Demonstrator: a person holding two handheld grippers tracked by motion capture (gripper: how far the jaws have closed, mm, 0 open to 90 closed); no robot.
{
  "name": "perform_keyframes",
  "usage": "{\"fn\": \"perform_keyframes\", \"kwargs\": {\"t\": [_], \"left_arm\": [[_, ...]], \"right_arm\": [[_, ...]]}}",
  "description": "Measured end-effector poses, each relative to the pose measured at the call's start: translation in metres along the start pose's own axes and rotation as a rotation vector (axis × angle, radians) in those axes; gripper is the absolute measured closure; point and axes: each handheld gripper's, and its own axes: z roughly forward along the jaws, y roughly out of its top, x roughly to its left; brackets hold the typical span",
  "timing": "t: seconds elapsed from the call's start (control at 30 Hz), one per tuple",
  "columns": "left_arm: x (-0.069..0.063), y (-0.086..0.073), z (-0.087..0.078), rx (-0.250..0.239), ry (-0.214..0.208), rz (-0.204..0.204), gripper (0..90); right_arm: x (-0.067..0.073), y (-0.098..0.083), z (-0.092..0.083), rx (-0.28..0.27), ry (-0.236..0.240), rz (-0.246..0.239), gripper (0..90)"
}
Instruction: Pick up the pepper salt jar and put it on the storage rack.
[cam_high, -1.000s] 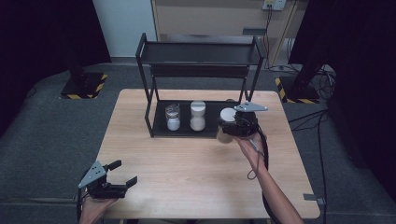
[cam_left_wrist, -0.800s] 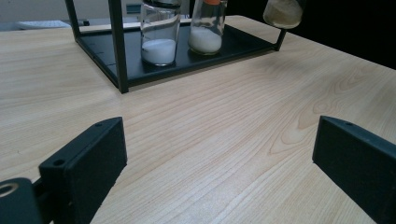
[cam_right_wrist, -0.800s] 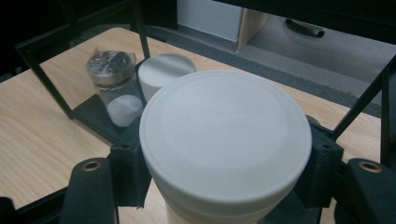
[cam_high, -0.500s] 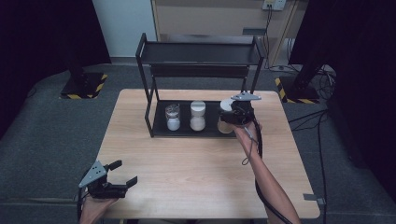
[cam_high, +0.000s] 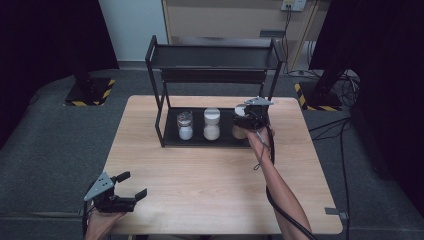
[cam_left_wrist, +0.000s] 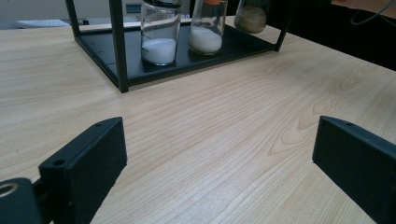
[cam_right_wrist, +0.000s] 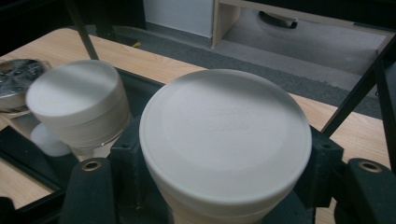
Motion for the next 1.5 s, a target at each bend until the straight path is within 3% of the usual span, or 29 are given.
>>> {"fn": "perform_keyframes", "kwargs": {"t": [0.53,1.1,1.27,1.5], "left_arm": [[0.0,0.0,0.0,0.001,0.001,0.0,1.9],[0.0,0.001,0.001,0.005,-0.001,0.005,1.9],[0.0,0.001,0.001,0.006,0.0,0.006,1.9],[0.0,0.001,0.001,0.007,0.0,0.006,1.9]], "right_arm": [[-0.004,-0.014,0.021,0.017,0.0,0.017,33.7],[-0.007,-0.021,0.025,0.01,0.012,0.04,33.3],[-0.007,-0.02,0.021,0.003,0.008,0.038,25.3],[-0.011,-0.013,0.006,-0.056,-0.003,0.034,15.2]]}}
